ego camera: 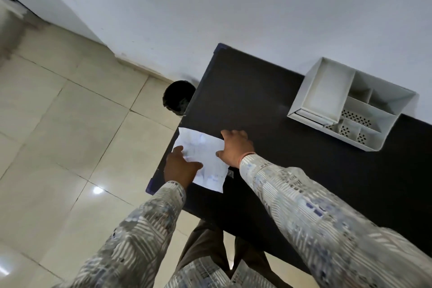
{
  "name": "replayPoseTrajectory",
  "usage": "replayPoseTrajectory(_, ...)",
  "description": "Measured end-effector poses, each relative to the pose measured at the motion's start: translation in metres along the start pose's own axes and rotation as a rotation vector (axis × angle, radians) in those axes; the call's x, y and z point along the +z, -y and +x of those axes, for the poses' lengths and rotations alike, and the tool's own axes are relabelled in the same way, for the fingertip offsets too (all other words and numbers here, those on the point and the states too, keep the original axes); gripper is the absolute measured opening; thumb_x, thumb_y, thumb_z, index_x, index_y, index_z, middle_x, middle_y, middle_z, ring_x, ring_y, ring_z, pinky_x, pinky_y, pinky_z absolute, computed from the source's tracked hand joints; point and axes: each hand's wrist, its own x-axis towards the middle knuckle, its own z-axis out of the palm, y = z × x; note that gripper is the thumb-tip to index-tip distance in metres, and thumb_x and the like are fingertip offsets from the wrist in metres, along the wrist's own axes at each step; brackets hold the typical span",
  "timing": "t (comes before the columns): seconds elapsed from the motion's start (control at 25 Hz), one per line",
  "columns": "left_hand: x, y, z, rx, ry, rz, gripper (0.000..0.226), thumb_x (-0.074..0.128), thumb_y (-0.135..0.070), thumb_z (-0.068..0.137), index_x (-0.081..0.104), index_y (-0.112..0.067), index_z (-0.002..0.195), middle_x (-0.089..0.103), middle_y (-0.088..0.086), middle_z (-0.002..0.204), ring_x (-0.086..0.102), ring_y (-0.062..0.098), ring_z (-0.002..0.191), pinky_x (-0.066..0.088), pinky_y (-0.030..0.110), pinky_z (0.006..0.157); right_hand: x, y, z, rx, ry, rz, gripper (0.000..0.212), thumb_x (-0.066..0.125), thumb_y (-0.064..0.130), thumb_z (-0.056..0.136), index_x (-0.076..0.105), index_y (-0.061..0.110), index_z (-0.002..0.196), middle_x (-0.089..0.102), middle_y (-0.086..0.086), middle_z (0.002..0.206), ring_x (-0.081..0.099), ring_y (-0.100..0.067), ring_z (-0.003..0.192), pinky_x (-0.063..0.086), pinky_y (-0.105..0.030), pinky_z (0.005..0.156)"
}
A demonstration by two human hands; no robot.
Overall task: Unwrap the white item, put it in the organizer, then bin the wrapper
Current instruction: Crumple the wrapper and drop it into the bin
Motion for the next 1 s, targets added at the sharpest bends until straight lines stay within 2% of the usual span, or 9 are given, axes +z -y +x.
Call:
replayPoseTrajectory(0.2, -0.007, 0.010, 0.002, 0.096, 0.103, 0.004, 0.100, 0.097, -0.028, 0.069, 0.047, -0.019, 0.156, 0.064, 0.005, 0.144, 0.063, 0.027, 0.128, 0.051, 0.039, 0.107, 0.004, 0.019, -0.004, -0.021, 0.182, 0.248, 0.028, 0.076, 0.026, 0.091, 0.077, 0.013, 0.116, 0.077, -0.007, 0.117, 0.073, -0.028, 0.107, 0.058, -0.036, 0.095)
replayPoseTrajectory(0.28, -0.010, 0.014, 0.002, 0.130, 0.205, 0.002, 0.106, 0.097, -0.034, 0.065, 0.044, -0.026, 0.157, 0.060, 0.006, 0.150, 0.061, 0.025, 0.131, 0.050, 0.041, 0.112, 0.010, 0.023, -0.016, -0.005, 0.197, 0.426, 0.019, 0.073, 0.019, 0.093, 0.079, 0.010, 0.109, 0.079, -0.010, 0.108, 0.075, -0.030, 0.103, 0.060, -0.038, 0.094)
replayPoseTrajectory(0.4, -0.022, 0.003, -0.016, 0.147, 0.346, -0.262, 0.075, 0.093, -0.022, 0.065, 0.062, -0.052, 0.127, 0.071, 0.008, 0.138, 0.070, 0.022, 0.120, 0.056, 0.047, 0.108, 0.003, 0.035, -0.041, 0.072, 0.192, 0.868, 0.022, 0.063, 0.013, 0.100, 0.075, 0.008, 0.118, 0.077, -0.020, 0.119, 0.074, -0.030, 0.101, 0.062, -0.046, 0.090)
replayPoseTrajectory(0.48, -0.038, -0.018, -0.040, 0.184, 0.414, -0.409, 0.046, 0.086, -0.021, 0.070, 0.075, -0.045, 0.108, 0.083, 0.004, 0.112, 0.079, 0.024, 0.105, 0.064, 0.045, 0.094, -0.017, 0.044, -0.063, 0.102, 0.214, 1.078, 0.021, 0.059, 0.015, 0.104, 0.073, 0.014, 0.119, 0.075, -0.020, 0.126, 0.073, -0.031, 0.107, 0.061, -0.043, 0.085)
replayPoseTrajectory(0.64, -0.067, -0.050, -0.083, 0.266, 0.459, -0.560, 0.037, 0.086, -0.024, 0.085, 0.074, -0.026, 0.120, 0.083, 0.009, 0.112, 0.081, 0.032, 0.103, 0.066, 0.052, 0.086, -0.058, 0.050, -0.100, -0.021, 0.289, 1.261, 0.026, 0.055, 0.012, 0.105, 0.075, 0.010, 0.121, 0.079, -0.015, 0.120, 0.073, -0.028, 0.103, 0.057, -0.051, 0.101)
replayPoseTrajectory(0.76, -0.080, -0.067, -0.106, 0.272, 0.301, -0.650, 0.022, 0.081, -0.009, 0.091, 0.079, -0.014, 0.113, 0.083, 0.020, 0.107, 0.082, 0.035, 0.094, 0.067, 0.047, 0.074, -0.087, 0.048, -0.129, -0.134, 0.180, 1.299, 0.026, 0.055, 0.010, 0.105, 0.075, 0.010, 0.121, 0.078, -0.016, 0.122, 0.074, -0.028, 0.106, 0.060, -0.049, 0.097)
replayPoseTrajectory(0.84, -0.088, -0.075, -0.117, 0.226, 0.181, -0.769, 0.020, 0.081, -0.003, 0.087, 0.081, -0.008, 0.107, 0.082, 0.025, 0.105, 0.079, 0.035, 0.086, 0.063, 0.039, 0.066, -0.103, 0.040, -0.148, -0.214, -0.012, 1.215, 0.026, 0.058, 0.010, 0.103, 0.078, 0.020, 0.117, 0.079, -0.007, 0.121, 0.073, -0.024, 0.115, 0.061, -0.046, 0.097)
replayPoseTrajectory(0.92, -0.100, -0.083, -0.125, 0.159, 0.210, -0.984, 0.020, 0.073, -0.002, 0.091, 0.079, -0.005, 0.110, 0.081, 0.019, 0.101, 0.076, 0.028, 0.079, 0.062, 0.031, 0.059, -0.116, 0.032, -0.164, -0.256, -0.208, 1.076, 0.030, 0.064, 0.009, 0.099, 0.077, 0.028, 0.119, 0.078, 0.005, 0.121, 0.071, -0.016, 0.119, 0.061, -0.039, 0.098)
replayPoseTrajectory(1.0, -0.114, -0.085, -0.143, 0.099, 0.350, -1.258, 0.020, 0.066, -0.005, 0.096, 0.073, -0.004, 0.114, 0.077, 0.013, 0.094, 0.075, 0.019, 0.070, 0.062, 0.025, 0.052, -0.120, 0.031, -0.185, -0.306, -0.274, 0.973, 0.039, 0.074, 0.011, 0.093, 0.072, 0.029, 0.128, 0.074, 0.010, 0.123, 0.069, -0.011, 0.118, 0.060, -0.033, 0.098)
